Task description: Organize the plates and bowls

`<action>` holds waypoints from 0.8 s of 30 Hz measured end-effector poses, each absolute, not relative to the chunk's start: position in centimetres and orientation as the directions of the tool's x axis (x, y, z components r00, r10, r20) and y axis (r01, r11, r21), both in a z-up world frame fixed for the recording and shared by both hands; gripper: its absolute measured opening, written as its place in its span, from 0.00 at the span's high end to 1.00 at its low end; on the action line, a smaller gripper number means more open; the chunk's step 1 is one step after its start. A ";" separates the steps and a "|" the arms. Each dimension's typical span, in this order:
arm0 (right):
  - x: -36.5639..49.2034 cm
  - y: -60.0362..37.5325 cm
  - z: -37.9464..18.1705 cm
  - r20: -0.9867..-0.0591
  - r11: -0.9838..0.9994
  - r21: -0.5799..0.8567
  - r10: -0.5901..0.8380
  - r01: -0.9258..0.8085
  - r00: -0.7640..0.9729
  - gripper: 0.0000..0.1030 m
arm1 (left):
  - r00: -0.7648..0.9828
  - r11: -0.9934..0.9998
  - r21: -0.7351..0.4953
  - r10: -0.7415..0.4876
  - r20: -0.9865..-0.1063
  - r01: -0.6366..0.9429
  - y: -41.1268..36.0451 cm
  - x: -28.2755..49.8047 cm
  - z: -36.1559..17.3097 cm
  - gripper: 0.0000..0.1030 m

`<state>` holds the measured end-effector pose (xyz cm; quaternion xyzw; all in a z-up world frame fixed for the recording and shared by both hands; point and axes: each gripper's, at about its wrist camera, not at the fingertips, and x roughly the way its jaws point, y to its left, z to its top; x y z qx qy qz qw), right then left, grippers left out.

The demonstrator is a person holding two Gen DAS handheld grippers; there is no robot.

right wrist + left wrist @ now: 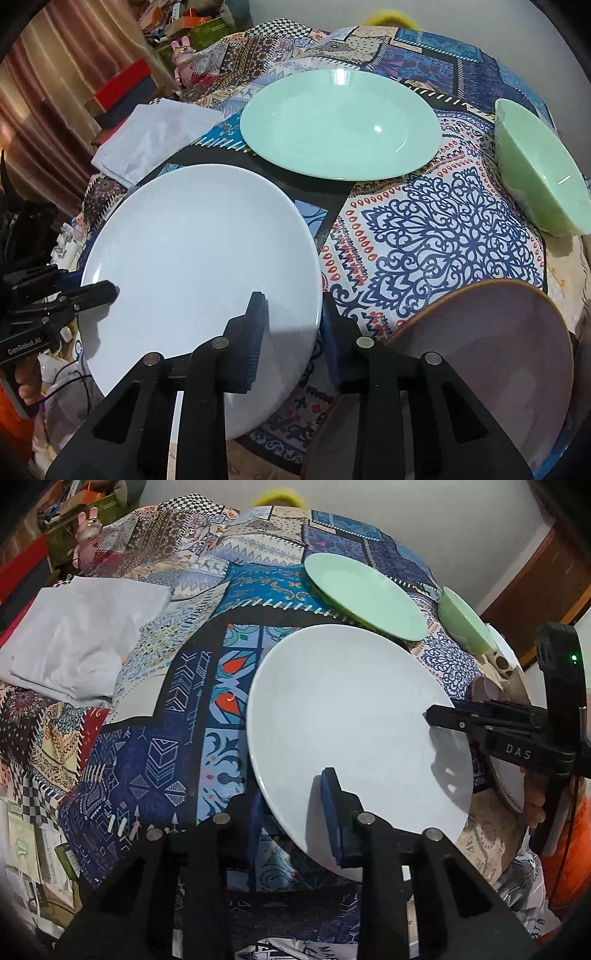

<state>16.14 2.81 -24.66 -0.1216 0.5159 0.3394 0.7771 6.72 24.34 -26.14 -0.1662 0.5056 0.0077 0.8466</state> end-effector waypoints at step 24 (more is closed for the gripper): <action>15.8 -0.8 -20.5 -0.807 0.774 0.222 0.487 -0.593 0.335 0.75 | 0.558 0.956 -0.247 -0.118 -0.821 -0.161 22.5 7.6 -22.1 0.71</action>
